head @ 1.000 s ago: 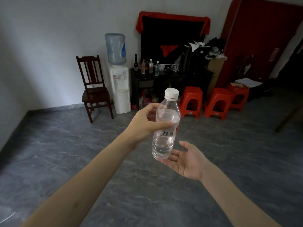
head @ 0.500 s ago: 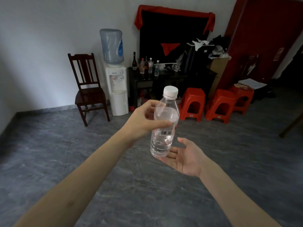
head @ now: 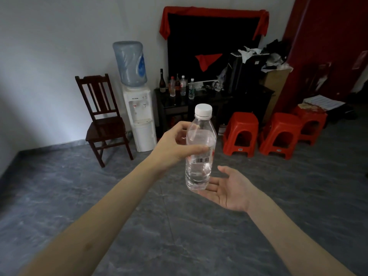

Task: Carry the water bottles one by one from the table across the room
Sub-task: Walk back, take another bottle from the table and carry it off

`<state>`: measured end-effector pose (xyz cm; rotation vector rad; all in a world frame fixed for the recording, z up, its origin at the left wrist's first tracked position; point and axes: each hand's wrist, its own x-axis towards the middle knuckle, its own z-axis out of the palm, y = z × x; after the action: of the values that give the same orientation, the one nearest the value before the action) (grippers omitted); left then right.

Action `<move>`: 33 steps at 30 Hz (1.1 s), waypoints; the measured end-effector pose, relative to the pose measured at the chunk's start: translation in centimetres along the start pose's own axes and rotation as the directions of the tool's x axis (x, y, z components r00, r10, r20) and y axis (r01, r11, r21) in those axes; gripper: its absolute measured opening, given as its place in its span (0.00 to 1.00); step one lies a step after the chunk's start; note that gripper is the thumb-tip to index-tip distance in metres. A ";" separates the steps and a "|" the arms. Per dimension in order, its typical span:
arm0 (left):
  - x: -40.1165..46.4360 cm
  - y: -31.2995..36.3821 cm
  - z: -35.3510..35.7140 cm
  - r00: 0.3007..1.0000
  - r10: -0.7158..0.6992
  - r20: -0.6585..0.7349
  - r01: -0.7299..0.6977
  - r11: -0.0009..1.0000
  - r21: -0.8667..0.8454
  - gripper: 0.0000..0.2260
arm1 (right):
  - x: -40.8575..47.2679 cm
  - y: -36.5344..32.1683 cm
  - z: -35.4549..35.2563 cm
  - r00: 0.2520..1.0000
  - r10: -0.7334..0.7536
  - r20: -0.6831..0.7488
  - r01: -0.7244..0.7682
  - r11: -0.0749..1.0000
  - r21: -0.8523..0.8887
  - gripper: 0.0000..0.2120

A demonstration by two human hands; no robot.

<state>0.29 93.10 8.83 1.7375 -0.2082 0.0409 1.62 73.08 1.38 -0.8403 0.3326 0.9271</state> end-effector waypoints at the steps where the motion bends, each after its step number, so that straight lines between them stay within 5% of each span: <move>1: 1.6 0.0 0.1 1.000 0.003 -0.010 -0.003 1.000 -0.005 0.28 | 0.7 -1.6 -0.4 1.000 -0.001 0.004 0.001 1.000 -0.007 0.33; 15: 18.3 -3.2 -2.0 0.994 -0.007 -0.112 0.011 0.999 0.035 0.23 | 13.1 -16.7 -1.3 0.996 0.087 0.031 -0.085 0.994 -0.070 0.35; 33: 44.1 -9.2 -18.4 0.990 0.021 -0.136 -0.009 0.996 0.088 0.22 | 36.8 -35.7 8.8 0.996 0.087 0.003 -0.086 0.988 -0.132 0.33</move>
<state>46.80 107.54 9.54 1.8126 -0.1202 0.1827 51.00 89.20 3.04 -0.9490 0.3047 1.0416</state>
